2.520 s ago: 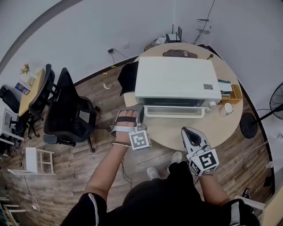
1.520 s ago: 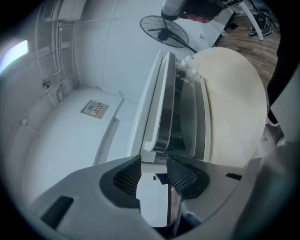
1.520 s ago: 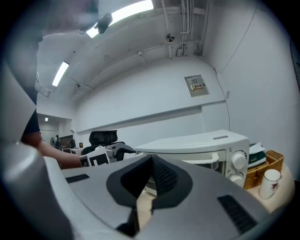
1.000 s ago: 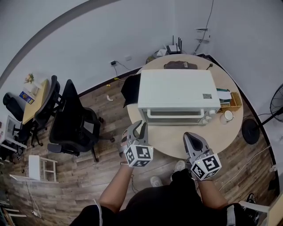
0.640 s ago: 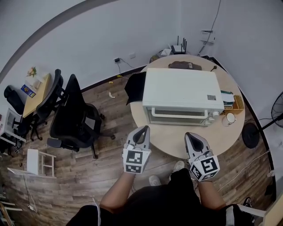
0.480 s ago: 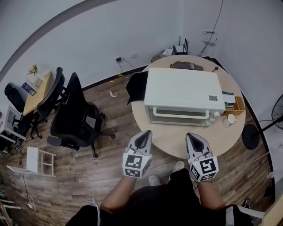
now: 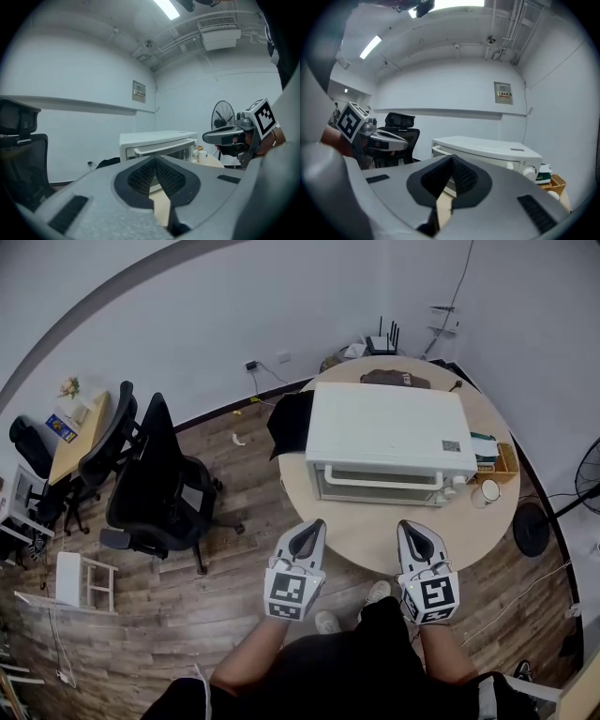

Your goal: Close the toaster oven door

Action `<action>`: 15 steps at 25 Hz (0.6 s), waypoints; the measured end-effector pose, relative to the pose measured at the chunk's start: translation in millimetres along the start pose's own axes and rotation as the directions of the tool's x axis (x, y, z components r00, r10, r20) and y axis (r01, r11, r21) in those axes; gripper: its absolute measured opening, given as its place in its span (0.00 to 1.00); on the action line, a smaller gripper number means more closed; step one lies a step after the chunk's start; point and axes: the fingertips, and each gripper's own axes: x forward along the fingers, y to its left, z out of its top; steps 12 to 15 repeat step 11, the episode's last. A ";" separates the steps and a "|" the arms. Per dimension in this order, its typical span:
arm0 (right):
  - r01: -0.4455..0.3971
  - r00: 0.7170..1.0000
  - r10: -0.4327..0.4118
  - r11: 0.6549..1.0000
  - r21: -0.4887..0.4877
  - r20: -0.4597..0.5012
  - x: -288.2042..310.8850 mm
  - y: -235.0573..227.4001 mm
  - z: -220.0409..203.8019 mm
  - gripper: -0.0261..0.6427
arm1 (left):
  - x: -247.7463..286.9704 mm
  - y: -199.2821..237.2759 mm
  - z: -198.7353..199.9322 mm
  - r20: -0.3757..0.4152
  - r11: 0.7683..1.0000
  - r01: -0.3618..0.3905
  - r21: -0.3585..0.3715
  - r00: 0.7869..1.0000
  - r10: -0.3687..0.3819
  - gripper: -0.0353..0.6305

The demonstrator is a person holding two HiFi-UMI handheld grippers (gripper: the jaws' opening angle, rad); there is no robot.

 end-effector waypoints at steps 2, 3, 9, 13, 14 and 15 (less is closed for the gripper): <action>0.010 1.000 -0.010 1.000 -0.009 -0.007 0.0 -1.6 -1.9 0.03 | -0.2 0.4 -1.0 0.000 1.000 -0.004 -0.007 1.000 0.004 0.06; 0.013 1.000 -0.014 1.000 -0.013 -0.010 -0.2 -2.1 -2.3 0.03 | -0.5 0.1 -1.4 -0.001 1.000 -0.006 -0.010 1.000 0.006 0.06; 0.016 1.000 -0.016 1.000 -0.008 -0.009 -0.2 -0.3 -0.3 0.03 | -2.7 -3.1 -1.6 -0.003 1.000 0.003 -0.011 1.000 -0.003 0.06; 0.014 1.000 -0.014 1.000 -0.001 -0.008 0.2 1.7 -0.4 0.03 | -4.3 -1.9 -2.4 -0.004 1.000 0.004 -0.010 1.000 -0.004 0.06; 0.014 1.000 -0.014 1.000 -0.001 -0.008 0.2 1.7 -0.4 0.03 | -4.3 -1.9 -2.4 -0.004 1.000 0.004 -0.010 1.000 -0.004 0.06; 0.014 1.000 -0.014 1.000 -0.001 -0.008 0.2 1.7 -0.4 0.03 | -4.3 -1.9 -2.4 -0.004 1.000 0.004 -0.010 1.000 -0.004 0.06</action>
